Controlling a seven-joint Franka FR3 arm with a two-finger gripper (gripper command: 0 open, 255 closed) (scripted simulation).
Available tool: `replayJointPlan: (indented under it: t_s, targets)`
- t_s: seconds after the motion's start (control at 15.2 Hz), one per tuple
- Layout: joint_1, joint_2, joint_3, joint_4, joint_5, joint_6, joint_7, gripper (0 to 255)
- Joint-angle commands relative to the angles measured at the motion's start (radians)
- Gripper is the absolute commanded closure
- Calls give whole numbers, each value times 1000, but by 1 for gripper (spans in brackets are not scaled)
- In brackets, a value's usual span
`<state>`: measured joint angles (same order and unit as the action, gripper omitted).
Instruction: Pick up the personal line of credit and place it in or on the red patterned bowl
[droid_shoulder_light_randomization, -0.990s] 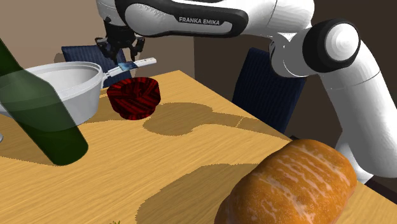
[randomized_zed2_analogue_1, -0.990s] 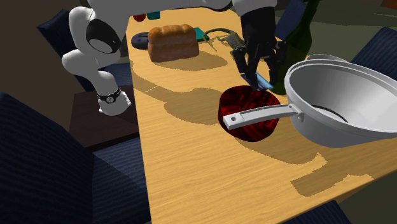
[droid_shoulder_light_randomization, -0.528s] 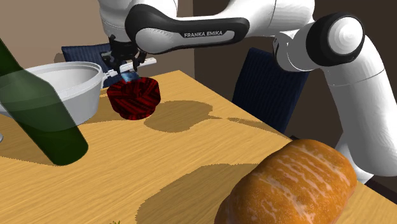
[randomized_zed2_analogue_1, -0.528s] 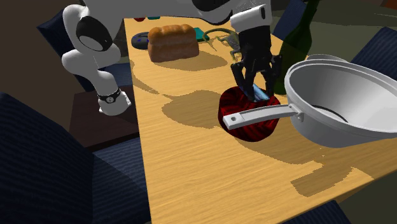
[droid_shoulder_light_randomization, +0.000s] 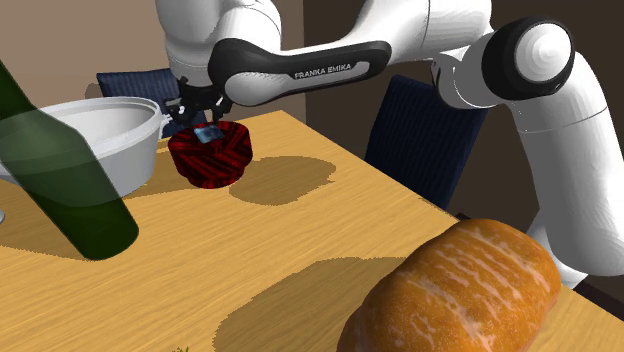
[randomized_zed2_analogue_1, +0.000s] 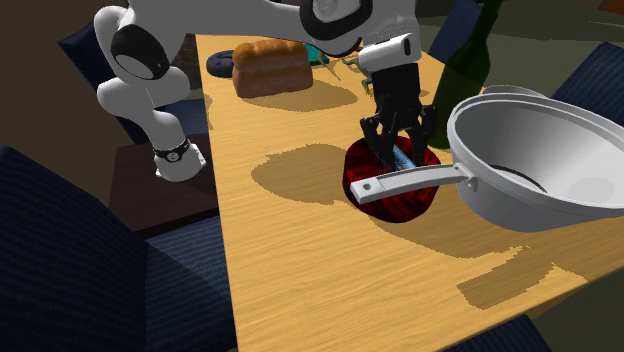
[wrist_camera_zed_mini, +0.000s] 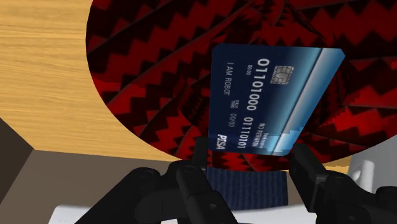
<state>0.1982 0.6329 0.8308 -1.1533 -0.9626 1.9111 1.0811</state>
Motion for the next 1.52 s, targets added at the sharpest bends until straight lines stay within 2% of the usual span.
replayJointPlan:
  t_s: [0.0,0.26,0.33,0.66,0.92,1.45]
  targets:
    - [0,0,0,-2,0,1,1,255]
    - [0,0,0,-2,0,1,1,255]
    - [0,0,0,-2,0,1,1,0]
    - [0,0,0,-2,0,1,1,0]
    - [0,-67,30,1,37,-65,-10,0]
    - [0,-67,30,1,37,-65,-10,0]
